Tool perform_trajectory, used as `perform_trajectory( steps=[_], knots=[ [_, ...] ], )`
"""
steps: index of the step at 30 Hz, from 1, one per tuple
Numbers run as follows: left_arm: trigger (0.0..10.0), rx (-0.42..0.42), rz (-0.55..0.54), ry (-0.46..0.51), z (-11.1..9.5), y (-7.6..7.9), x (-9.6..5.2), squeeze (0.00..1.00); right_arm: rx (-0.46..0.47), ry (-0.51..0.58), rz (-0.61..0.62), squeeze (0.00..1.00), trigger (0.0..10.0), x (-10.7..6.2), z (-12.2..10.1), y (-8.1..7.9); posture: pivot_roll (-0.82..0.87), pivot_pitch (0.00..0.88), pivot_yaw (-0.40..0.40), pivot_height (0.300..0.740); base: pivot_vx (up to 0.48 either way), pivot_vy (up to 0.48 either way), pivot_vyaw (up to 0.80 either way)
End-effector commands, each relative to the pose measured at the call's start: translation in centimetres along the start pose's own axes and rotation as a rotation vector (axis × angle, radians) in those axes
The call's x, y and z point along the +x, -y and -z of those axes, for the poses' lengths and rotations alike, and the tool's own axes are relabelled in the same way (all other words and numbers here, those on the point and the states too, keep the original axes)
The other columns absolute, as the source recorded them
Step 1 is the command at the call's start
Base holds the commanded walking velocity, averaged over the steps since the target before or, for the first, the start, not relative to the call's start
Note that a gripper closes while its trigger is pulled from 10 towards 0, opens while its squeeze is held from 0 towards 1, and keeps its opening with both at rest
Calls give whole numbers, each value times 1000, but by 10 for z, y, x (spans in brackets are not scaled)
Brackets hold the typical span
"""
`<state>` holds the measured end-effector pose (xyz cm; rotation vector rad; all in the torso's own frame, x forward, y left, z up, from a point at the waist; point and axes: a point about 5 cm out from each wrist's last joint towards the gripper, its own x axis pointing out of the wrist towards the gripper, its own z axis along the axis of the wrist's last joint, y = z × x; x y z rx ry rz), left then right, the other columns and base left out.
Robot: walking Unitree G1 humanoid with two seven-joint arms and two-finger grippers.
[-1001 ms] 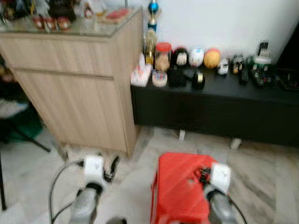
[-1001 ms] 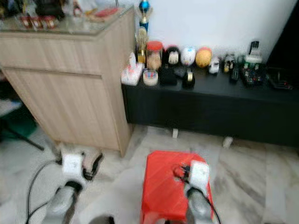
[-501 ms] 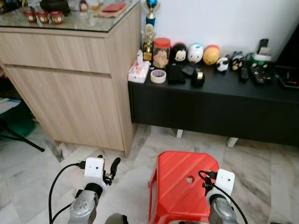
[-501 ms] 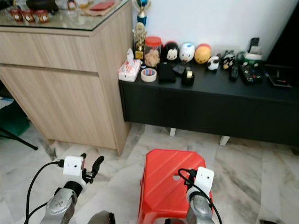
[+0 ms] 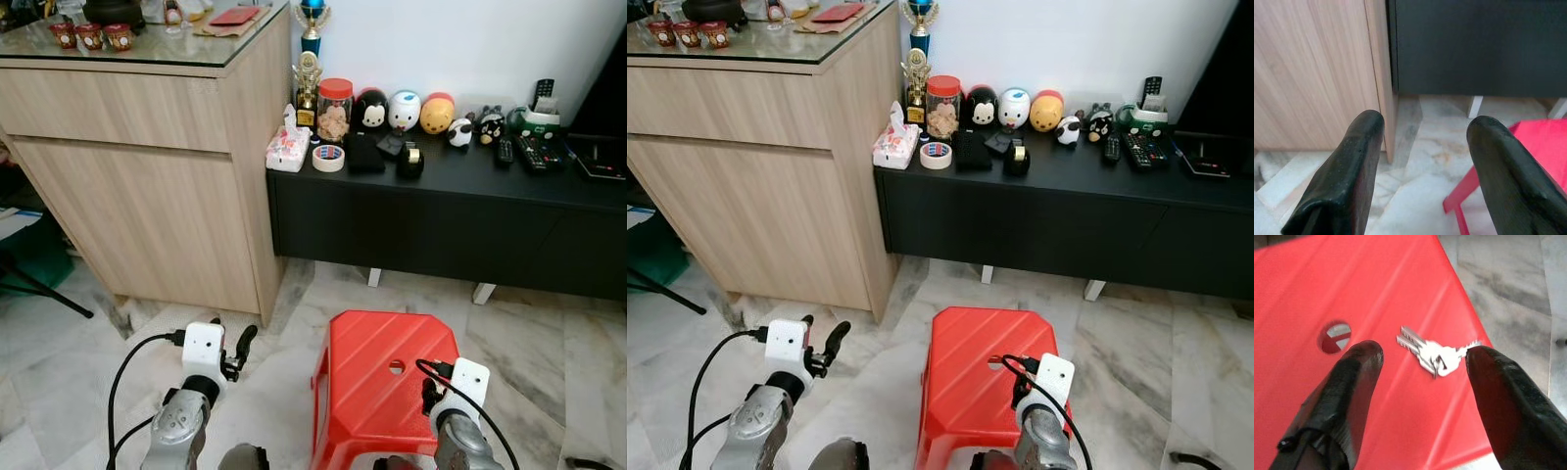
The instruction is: Hang keys on a hook
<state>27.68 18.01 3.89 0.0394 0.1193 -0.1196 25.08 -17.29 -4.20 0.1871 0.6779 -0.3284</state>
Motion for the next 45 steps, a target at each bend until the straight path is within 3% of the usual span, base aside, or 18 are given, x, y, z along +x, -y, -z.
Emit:
perform_trajectory(
  steps=[1,8,11,12,15,24,36,45],
  knots=[
    [10000,-5,-5,15,-7,-3,4,0,-13,-3,0,0,10000,1,-2,0,17,69,-41,642,0,0,0],
    [10000,14,-6,30,-13,-9,9,0,-8,-2,11,0,10000,2,-4,3,16,128,-47,642,0,0,0],
    [10000,15,-13,31,-14,-11,9,0,11,42,3,0,10000,3,-11,3,19,135,-48,642,0,0,0],
    [10000,20,-13,30,-12,-12,6,0,42,101,-27,0,10000,3,-19,1,19,147,-47,642,0,0,0],
    [10000,26,-14,20,-9,-13,1,0,28,128,-27,0,10000,3,-23,2,17,157,-49,642,0,0,0],
    [10000,31,-30,11,-5,-17,-9,0,27,131,-3,0,10000,4,-26,6,28,174,-55,613,0,0,0],
    [10000,39,-33,20,-7,-18,-15,0,11,138,-16,0,10000,5,-33,1,33,202,-51,613,0,0,0],
    [10000,62,-25,26,-12,-17,-19,0,-20,83,-54,0,10000,6,-30,-4,37,229,-47,613,0,0,0]
  ],
)
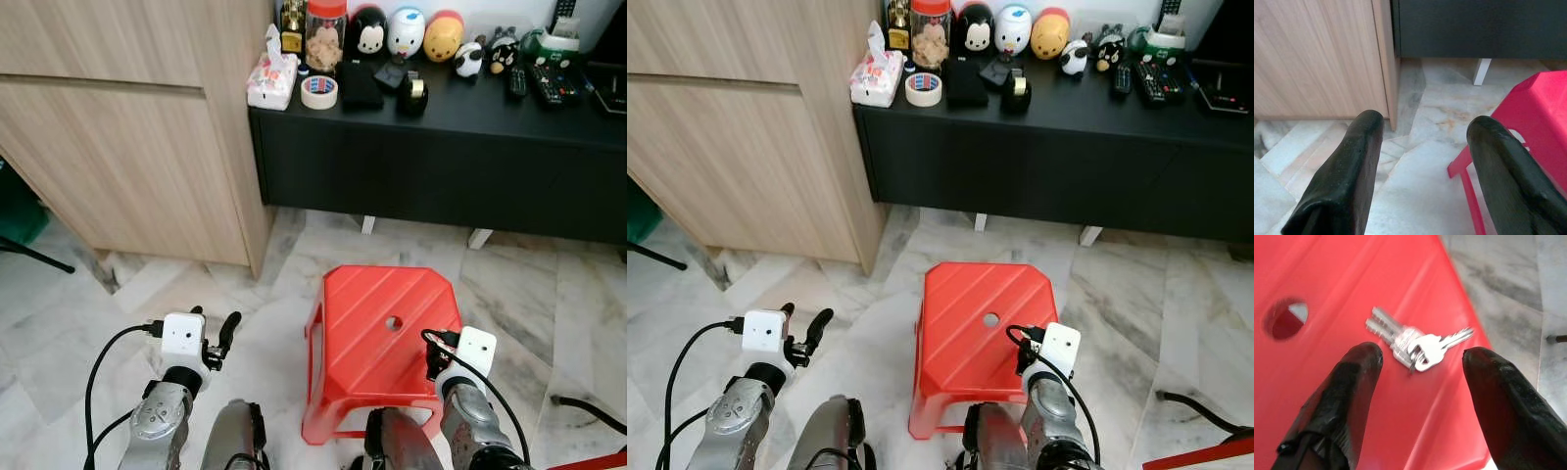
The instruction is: Hang keys on a hook
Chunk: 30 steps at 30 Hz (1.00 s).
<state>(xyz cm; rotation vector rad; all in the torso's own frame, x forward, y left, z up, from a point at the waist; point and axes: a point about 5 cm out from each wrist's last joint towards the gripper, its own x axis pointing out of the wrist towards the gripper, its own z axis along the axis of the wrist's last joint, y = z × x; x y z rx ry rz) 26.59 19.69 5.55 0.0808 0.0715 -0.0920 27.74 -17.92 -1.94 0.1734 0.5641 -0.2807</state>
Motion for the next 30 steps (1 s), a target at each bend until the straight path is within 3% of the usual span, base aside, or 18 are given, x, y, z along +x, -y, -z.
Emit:
perform_trajectory(
  steps=[1,16,17,18,19,21,22,30],
  knots=[
    [10000,21,9,-17,2,-1,-5,0,-3,-25,-6,0,10000,0,4,0,37,230,-47,613,0,0,0],
    [10000,44,28,-19,-3,2,-14,0,13,-9,-39,0,10000,2,-6,-9,46,267,-45,613,0,0,0],
    [10000,45,27,-23,-2,1,-15,0,12,-10,-36,0,4902,2,-6,-9,47,269,-45,613,0,0,0],
    [10000,45,27,-23,-2,1,-15,0,12,-10,-36,0,4902,2,-6,-9,47,269,-45,613,0,0,0],
    [10000,46,25,-28,-2,0,-17,0,10,-12,-30,0,2235,2,-6,-8,47,271,-45,613,0,0,0],
    [10000,47,25,-31,-1,0,-18,0,10,-14,-26,0,2157,2,-6,-7,48,271,-45,613,0,0,0],
    [10000,48,23,-35,-1,-1,-19,0,10,-15,-24,0,0,2,-6,-6,48,272,-45,613,0,0,0],
    [10000,47,20,-41,-1,-1,-21,0,14,-14,-17,0,0,3,-7,-4,48,271,-43,613,0,0,0]
  ],
)
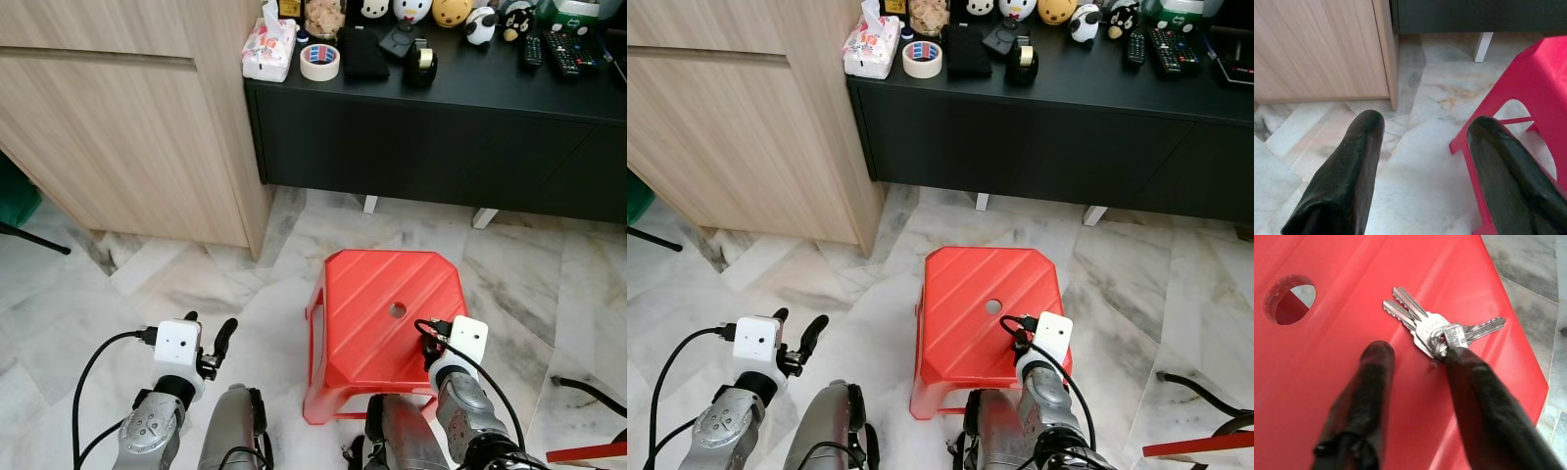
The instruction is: Hang keys on a hook
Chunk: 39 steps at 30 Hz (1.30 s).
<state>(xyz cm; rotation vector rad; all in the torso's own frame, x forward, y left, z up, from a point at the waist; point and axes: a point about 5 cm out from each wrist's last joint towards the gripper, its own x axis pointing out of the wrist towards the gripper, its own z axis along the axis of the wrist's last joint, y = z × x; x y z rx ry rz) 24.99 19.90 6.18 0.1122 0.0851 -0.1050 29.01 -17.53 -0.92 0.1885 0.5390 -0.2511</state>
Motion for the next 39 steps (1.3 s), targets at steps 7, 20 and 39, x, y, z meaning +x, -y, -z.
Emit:
perform_trajectory(
  steps=[7,20,39],
  knots=[
    [10000,17,12,-30,5,2,-5,0,8,-32,16,0,0,-1,6,3,49,271,-40,613,0,0,0],
    [10000,21,20,-33,5,4,-6,0,8,-31,6,0,0,-1,6,2,50,268,-38,613,0,0,0],
    [10000,19,14,-34,7,5,1,0,-6,74,-4,0,0,-3,-1,0,50,222,-47,613,0,0,0]
  ],
)
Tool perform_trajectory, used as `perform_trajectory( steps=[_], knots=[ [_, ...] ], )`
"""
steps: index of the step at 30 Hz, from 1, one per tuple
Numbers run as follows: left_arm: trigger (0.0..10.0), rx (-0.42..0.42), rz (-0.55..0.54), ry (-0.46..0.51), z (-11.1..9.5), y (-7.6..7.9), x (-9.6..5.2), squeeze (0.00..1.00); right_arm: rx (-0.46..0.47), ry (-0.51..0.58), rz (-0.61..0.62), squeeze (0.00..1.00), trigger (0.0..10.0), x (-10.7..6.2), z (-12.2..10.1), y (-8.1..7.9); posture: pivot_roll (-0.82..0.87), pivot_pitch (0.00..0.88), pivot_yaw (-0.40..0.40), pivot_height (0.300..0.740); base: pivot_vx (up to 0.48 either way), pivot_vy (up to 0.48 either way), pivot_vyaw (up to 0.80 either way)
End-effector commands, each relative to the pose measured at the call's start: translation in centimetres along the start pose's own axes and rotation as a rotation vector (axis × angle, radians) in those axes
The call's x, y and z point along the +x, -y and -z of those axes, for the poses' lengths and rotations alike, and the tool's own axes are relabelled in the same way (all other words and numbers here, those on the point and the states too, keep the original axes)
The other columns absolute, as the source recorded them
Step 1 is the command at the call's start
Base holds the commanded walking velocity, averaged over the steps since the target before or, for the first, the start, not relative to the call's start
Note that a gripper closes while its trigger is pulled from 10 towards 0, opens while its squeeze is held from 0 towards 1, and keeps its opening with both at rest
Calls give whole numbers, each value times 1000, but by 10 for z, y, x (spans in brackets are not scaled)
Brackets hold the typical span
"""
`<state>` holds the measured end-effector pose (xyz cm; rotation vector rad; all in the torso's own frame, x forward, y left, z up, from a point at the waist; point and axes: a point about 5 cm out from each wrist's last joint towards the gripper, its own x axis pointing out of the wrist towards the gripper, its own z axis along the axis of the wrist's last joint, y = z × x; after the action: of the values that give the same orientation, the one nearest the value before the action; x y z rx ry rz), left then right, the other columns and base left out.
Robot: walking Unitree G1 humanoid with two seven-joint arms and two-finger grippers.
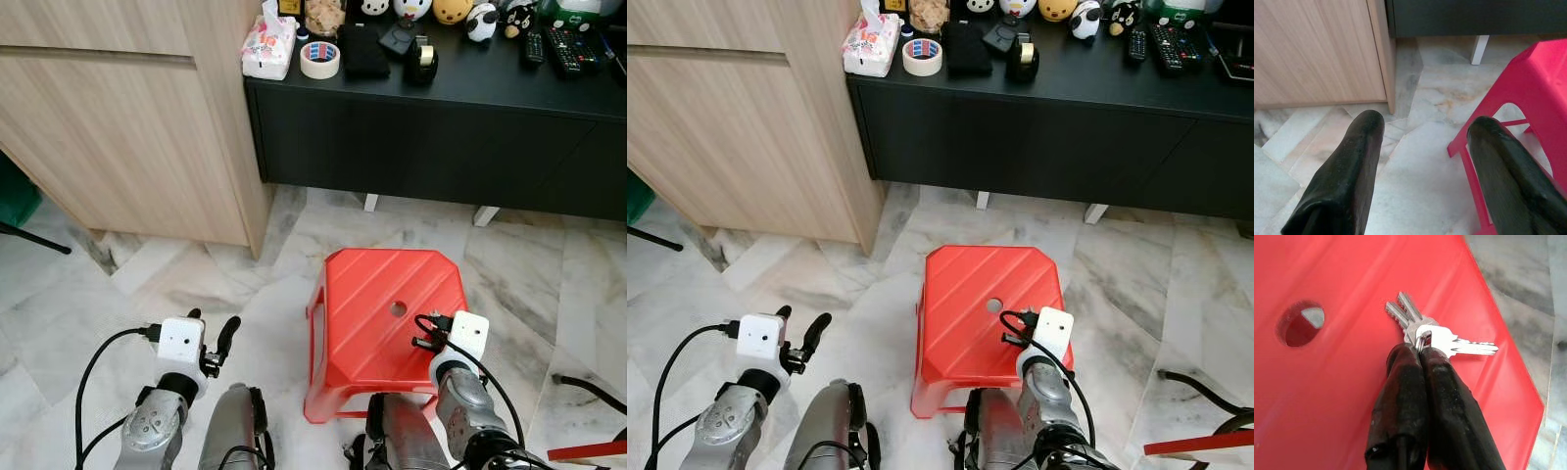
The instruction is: Hang keys on a hook
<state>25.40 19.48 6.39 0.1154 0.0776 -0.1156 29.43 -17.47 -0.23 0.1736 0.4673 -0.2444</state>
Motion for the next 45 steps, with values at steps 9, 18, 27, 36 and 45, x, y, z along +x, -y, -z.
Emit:
perform_trajectory(
  steps=[9,18,27,36,45],
  knots=[
    [10000,18,6,-38,10,3,4,0,-15,72,-14,0,10000,-10,11,0,37,182,-52,613,0,0,0],
    [10000,19,11,-19,7,6,18,0,-72,273,-71,0,10000,-19,-10,-5,22,124,-58,613,0,0,0],
    [10000,14,17,0,6,13,28,0,-20,247,-46,0,10000,-16,-15,-1,15,86,-64,613,0,0,0],
    [10000,15,16,4,9,13,31,0,2,308,-76,0,10000,-17,-26,-7,18,58,-69,627,0,0,0],
    [10000,17,15,9,9,13,35,0,9,299,-123,0,10000,-18,-27,-14,14,41,-70,677,0,0,0]
  ],
)
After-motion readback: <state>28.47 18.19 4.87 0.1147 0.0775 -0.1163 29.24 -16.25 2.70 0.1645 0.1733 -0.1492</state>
